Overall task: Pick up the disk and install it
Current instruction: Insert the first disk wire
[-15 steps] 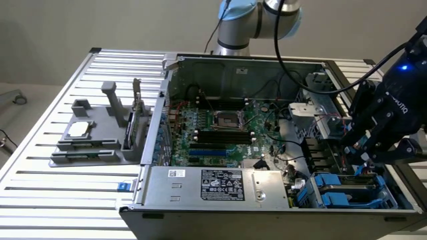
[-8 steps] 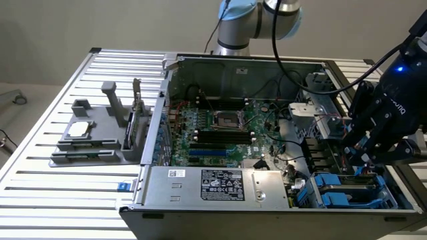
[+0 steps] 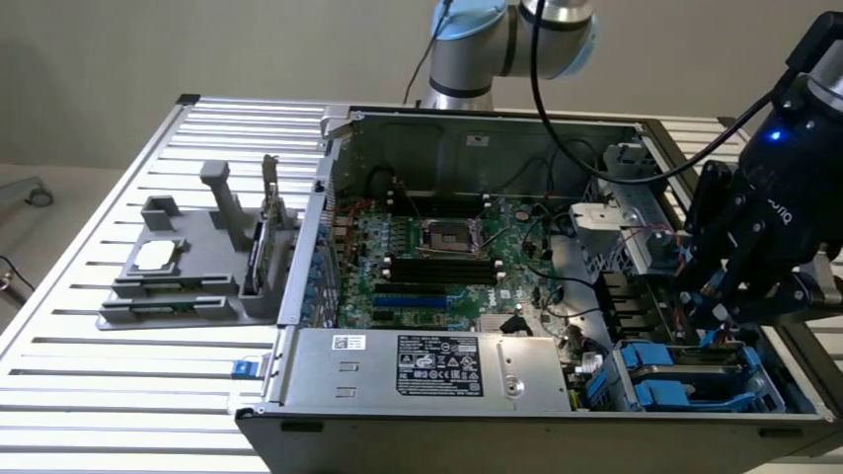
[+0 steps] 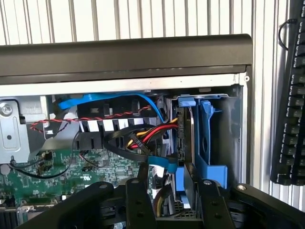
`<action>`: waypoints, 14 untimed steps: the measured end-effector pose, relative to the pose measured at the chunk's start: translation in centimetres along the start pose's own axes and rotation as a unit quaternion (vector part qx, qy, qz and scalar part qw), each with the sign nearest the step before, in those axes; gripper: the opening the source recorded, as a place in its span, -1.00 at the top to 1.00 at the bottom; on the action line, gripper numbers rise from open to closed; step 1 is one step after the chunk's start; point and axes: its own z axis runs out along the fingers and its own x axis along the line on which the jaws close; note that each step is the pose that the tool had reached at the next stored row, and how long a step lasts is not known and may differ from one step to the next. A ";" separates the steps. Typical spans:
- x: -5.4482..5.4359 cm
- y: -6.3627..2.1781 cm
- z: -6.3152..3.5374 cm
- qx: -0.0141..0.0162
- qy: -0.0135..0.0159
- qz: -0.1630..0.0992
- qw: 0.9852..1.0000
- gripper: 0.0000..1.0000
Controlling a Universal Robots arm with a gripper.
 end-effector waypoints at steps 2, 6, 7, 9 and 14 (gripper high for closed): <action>0.2 -0.09 0.01 -0.005 -0.003 0.000 1.000 0.15; 0.6 -0.23 0.02 -0.012 -0.007 0.000 1.000 0.15; 0.7 -0.26 0.03 -0.014 -0.009 0.001 1.000 0.15; 0.8 -0.34 0.05 -0.017 -0.011 0.001 1.000 0.32; 1.1 -0.48 0.07 -0.023 -0.018 0.001 1.000 0.66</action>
